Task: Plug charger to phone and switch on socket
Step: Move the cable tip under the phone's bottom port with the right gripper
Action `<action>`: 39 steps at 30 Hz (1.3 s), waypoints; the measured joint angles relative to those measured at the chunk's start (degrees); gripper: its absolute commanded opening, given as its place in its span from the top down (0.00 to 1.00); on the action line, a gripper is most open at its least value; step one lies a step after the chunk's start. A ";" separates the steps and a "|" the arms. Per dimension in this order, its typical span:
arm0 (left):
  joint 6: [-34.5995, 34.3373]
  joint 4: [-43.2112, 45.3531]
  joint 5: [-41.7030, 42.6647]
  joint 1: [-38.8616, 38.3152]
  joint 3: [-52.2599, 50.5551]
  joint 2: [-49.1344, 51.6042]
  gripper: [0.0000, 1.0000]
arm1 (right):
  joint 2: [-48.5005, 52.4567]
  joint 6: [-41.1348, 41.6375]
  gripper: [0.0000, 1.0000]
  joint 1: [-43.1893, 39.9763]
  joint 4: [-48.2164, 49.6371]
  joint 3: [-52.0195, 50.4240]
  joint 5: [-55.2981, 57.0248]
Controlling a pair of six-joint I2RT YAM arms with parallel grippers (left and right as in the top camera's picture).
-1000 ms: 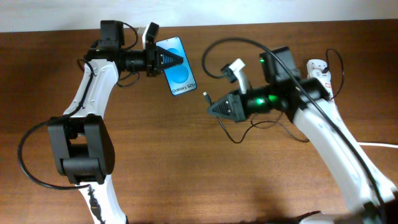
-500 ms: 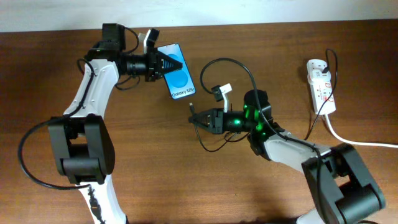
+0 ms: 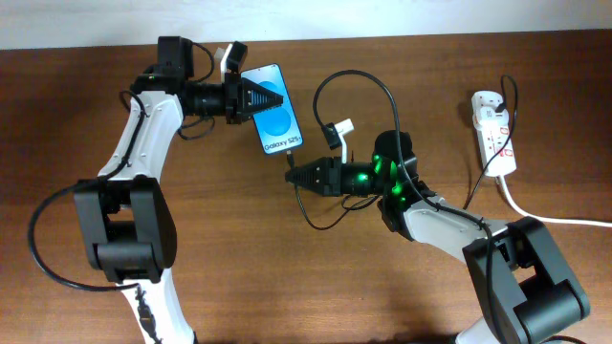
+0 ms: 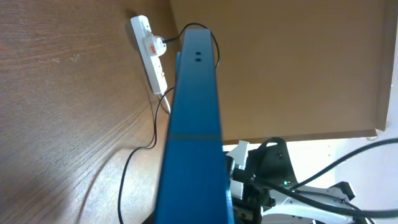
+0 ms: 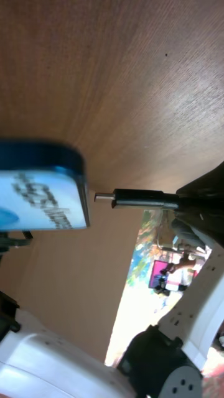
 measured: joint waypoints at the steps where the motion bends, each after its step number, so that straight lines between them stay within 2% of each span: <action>1: -0.02 0.02 0.22 0.00 0.00 0.00 1.00 | 0.00 0.72 0.96 0.02 0.00 0.00 0.33; 17: -0.68 1.99 -0.90 -1.99 0.00 0.00 1.00 | 0.00 1.86 0.96 0.50 0.09 0.02 0.52; 22: -3.72 2.12 -0.92 1.20 0.00 0.00 1.00 | 0.00 1.70 0.96 0.50 0.24 0.02 -0.85; 29: -7.15 2.05 -0.90 0.98 0.00 0.00 1.00 | 0.00 -0.44 0.96 0.50 4.46 0.04 -0.85; 39: -7.76 2.01 -0.90 -0.11 0.00 0.00 1.00 | 0.00 -2.75 0.96 0.50 2.58 0.07 -0.35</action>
